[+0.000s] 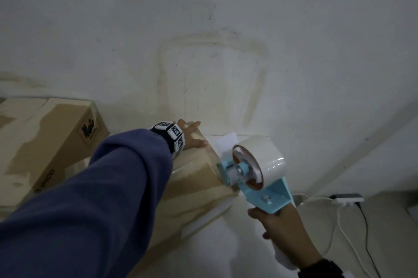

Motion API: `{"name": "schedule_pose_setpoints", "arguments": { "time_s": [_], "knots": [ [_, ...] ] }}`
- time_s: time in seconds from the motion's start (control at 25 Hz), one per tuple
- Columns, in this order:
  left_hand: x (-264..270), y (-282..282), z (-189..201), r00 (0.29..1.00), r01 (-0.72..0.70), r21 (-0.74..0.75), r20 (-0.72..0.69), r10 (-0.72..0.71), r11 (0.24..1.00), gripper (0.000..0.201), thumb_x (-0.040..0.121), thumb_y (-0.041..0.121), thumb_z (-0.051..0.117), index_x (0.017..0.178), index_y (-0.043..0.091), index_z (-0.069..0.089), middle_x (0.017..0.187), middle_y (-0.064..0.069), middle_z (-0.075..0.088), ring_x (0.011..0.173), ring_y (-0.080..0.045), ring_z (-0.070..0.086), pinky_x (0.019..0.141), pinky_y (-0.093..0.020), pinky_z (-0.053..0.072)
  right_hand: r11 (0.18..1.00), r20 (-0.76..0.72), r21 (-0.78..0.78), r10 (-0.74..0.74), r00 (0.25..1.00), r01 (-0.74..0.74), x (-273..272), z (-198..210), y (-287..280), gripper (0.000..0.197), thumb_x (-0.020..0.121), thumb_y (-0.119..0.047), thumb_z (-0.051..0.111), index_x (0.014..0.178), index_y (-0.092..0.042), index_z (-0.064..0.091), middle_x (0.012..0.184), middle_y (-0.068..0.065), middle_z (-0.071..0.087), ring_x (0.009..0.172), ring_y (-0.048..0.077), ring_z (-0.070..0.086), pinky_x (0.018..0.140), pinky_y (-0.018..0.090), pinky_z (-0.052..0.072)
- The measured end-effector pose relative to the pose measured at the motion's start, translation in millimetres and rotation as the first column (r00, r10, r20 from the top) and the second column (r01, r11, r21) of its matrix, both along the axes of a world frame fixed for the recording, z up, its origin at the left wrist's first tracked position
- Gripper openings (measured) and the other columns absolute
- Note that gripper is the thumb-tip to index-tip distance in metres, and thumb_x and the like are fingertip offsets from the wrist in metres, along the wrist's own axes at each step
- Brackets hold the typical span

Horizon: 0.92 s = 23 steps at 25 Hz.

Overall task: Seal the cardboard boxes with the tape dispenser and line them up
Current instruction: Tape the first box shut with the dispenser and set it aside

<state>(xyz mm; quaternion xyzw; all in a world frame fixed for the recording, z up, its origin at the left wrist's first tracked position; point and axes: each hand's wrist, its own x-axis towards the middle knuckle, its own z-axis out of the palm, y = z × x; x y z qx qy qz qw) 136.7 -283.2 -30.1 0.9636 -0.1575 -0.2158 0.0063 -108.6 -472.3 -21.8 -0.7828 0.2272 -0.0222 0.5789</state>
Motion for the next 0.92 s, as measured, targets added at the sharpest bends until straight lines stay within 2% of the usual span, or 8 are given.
{"name": "schedule_pose_setpoints", "arguments": {
  "time_s": [0.08,0.24,0.4,0.52,0.64,0.72,0.8,0.92],
  "knots": [
    [-3,-1,1,1.000,0.009,0.008,-0.005,-0.009,1.000,0.089,0.077,0.080,0.036,0.148,0.041,0.000,0.158,-0.007,0.009,0.143,-0.036,0.017,0.116,-0.050,0.017,0.998,-0.050,-0.064,-0.019,0.999,0.015,-13,-6,-7,0.030,0.066,0.001,0.076,0.070,-0.022,0.057,0.065,-0.003,0.062,0.057,0.014,0.058,0.042,0.022,0.046],
    [-10,-6,8,0.999,-0.014,0.095,0.045,0.010,0.995,0.093,0.075,0.082,0.033,0.148,0.038,-0.004,0.160,-0.005,0.001,0.146,-0.034,0.005,0.115,-0.054,0.009,0.999,-0.129,0.037,-0.005,0.992,0.010,-22,-13,-11,0.015,0.071,-0.002,0.072,0.075,-0.012,0.061,0.063,0.007,0.062,0.056,0.021,0.054,0.047,0.027,0.043],
    [-61,-32,30,0.982,0.115,0.012,0.147,-0.116,0.993,0.071,0.093,0.038,0.044,0.151,0.022,0.006,0.160,-0.005,-0.001,0.148,-0.026,-0.001,0.117,-0.051,0.007,0.995,-0.139,0.097,0.052,0.989,-0.039,-24,-13,-11,0.012,0.076,-0.007,0.070,0.081,-0.013,0.061,0.064,0.008,0.059,0.058,0.020,0.052,0.054,0.030,0.044],
    [-122,-41,25,0.974,0.225,-0.062,-0.012,-0.227,0.972,0.093,0.082,0.040,0.061,0.151,0.023,0.002,0.160,0.002,-0.007,0.148,-0.023,-0.008,0.117,-0.051,0.001,0.996,-0.139,0.045,0.088,0.986,-0.082,-29,-13,-13,0.012,0.076,-0.015,0.072,0.080,-0.018,0.061,0.071,0.003,0.064,0.062,0.019,0.058,0.061,0.030,0.047],
    [-143,-44,7,0.989,0.143,-0.146,-0.027,-0.148,0.979,0.115,0.069,0.045,0.076,0.151,0.024,-0.001,0.160,0.004,-0.009,0.147,-0.024,-0.013,0.116,-0.054,-0.002,0.992,-0.115,-0.013,0.126,0.985,-0.128,-29,-12,-17,0.015,0.075,-0.016,0.072,0.083,-0.019,0.060,0.082,0.001,0.066,0.071,0.019,0.061,0.066,0.030,0.048],
    [-144,-47,-1,0.997,0.075,-0.213,-0.001,-0.077,0.974,0.114,0.068,0.042,0.077,0.151,0.023,0.001,0.160,0.005,-0.008,0.147,-0.022,-0.014,0.115,-0.054,-0.004,0.990,-0.100,0.011,0.144,0.984,-0.144,-27,-9,-18,0.016,0.075,-0.012,0.070,0.088,-0.012,0.061,0.083,0.005,0.067,0.068,0.019,0.061,0.063,0.030,0.048],
    [-146,-49,-7,0.999,0.026,-0.246,0.027,-0.020,0.969,0.110,0.071,0.038,0.075,0.151,0.022,0.002,0.160,0.006,-0.006,0.147,-0.022,-0.014,0.115,-0.053,-0.005,0.982,-0.094,0.080,0.177,0.980,-0.170,-27,-5,-16,0.013,0.078,-0.006,0.066,0.088,-0.006,0.057,0.076,0.009,0.061,0.057,0.017,0.056,0.052,0.024,0.046],
    [-149,-50,-13,0.996,0.038,-0.132,0.086,-0.027,0.991,0.100,0.078,0.046,0.065,0.152,0.023,0.001,0.160,0.004,-0.010,0.147,-0.022,-0.016,0.115,-0.057,-0.006,0.966,-0.064,0.190,0.190,0.980,-0.175,-27,-2,-16,0.014,0.078,0.000,0.061,0.081,-0.007,0.050,0.064,0.011,0.045,0.050,0.016,0.041,0.042,0.021,0.038]
  ]
}}
